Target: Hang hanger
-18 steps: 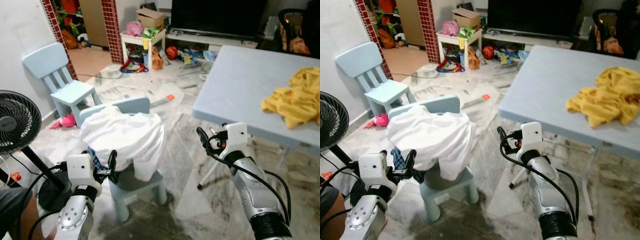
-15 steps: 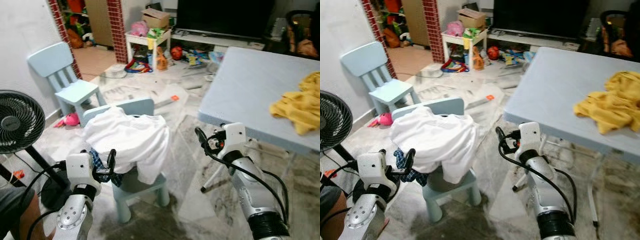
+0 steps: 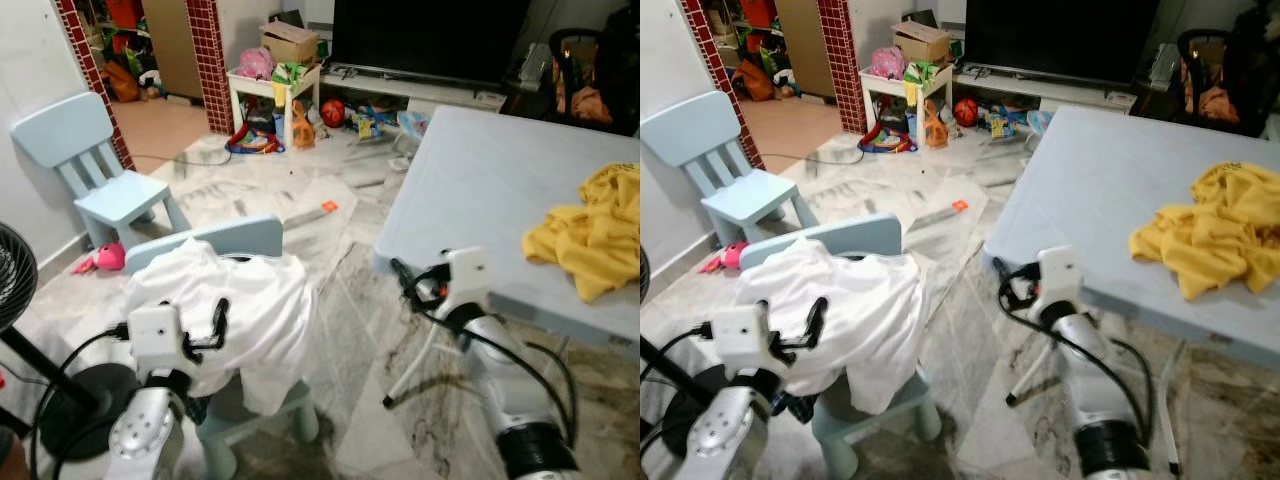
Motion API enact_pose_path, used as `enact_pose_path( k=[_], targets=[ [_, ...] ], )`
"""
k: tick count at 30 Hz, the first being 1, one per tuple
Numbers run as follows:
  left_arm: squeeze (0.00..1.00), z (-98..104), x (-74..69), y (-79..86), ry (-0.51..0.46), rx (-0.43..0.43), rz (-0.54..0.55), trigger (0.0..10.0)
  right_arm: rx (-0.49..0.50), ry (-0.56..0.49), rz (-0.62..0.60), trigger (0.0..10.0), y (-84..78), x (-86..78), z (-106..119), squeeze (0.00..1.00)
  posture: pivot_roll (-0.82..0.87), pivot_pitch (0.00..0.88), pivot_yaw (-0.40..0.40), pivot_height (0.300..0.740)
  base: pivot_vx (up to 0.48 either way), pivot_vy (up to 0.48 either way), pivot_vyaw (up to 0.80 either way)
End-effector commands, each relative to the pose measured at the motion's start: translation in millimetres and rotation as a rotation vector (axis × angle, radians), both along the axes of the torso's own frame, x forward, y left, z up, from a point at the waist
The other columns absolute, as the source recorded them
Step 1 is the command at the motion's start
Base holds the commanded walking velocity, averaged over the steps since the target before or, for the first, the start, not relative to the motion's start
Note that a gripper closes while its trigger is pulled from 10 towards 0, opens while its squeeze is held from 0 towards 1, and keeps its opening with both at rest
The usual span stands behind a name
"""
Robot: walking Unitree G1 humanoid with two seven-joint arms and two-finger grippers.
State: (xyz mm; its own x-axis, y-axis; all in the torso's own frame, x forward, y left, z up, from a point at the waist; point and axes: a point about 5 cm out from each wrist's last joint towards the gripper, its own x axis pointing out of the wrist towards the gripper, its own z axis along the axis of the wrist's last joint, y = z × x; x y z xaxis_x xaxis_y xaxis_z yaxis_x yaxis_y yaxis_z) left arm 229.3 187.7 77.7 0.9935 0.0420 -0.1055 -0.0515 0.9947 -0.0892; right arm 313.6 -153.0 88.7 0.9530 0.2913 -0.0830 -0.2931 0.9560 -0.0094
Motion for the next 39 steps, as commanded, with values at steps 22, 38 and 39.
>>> enact_pose_path(
  k=[22,38,39],
  targets=[
    [0.00,0.3,2.9,-0.9,0.011,0.011,0.010,10.0,-0.017,-0.014,0.000,10.0,-2.7,3.4,4.8,0.00,0.04,0.000,-0.050,0.740,0.000,0.235,0.00],
    [0.00,13.0,8.0,4.0,-0.056,-0.003,0.035,10.0,-0.025,-0.015,0.005,10.0,-3.8,4.2,5.4,0.00,0.04,0.000,-0.052,0.740,0.047,0.000,0.00],
    [0.00,12.9,7.8,3.7,-0.055,-0.005,0.034,10.0,-0.026,-0.014,0.008,10.0,-3.4,4.3,5.2,0.00,0.04,0.000,-0.052,0.740,0.277,0.000,0.00]
  ],
)
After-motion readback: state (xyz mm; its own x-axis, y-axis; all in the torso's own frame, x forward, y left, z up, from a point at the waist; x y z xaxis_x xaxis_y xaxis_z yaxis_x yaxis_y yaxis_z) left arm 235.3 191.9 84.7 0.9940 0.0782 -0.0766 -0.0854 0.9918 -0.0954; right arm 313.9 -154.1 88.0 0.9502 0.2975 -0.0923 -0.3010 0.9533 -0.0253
